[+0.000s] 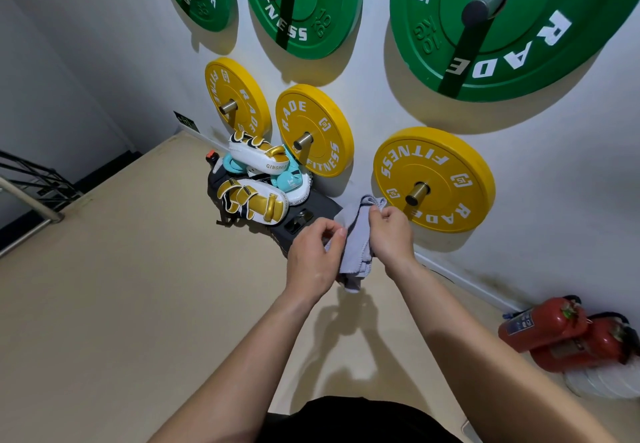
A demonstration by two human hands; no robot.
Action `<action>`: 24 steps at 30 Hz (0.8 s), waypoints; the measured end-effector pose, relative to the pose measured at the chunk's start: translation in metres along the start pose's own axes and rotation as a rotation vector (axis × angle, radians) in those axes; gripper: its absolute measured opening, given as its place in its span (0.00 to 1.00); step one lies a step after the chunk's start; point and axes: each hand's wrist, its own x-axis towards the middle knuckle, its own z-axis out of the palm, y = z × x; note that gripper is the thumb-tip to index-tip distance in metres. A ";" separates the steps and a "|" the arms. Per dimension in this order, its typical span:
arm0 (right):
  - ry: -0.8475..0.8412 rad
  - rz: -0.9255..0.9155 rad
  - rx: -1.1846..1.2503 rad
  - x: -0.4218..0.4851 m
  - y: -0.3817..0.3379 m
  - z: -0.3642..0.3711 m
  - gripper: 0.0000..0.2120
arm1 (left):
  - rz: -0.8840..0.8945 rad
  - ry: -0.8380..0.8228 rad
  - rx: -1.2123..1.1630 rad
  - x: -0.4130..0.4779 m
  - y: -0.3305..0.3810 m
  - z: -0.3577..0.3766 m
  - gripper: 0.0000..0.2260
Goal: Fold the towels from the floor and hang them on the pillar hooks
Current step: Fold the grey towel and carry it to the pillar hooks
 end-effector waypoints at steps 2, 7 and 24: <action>-0.027 -0.009 0.023 -0.004 -0.002 0.006 0.16 | 0.003 0.019 0.005 0.001 0.007 0.006 0.05; -0.055 0.066 0.126 -0.004 -0.002 0.008 0.17 | 0.043 -0.006 0.052 0.000 0.008 0.009 0.03; -0.829 -0.132 0.011 0.019 -0.049 -0.036 0.08 | -0.066 -0.214 -0.023 0.043 0.003 -0.045 0.37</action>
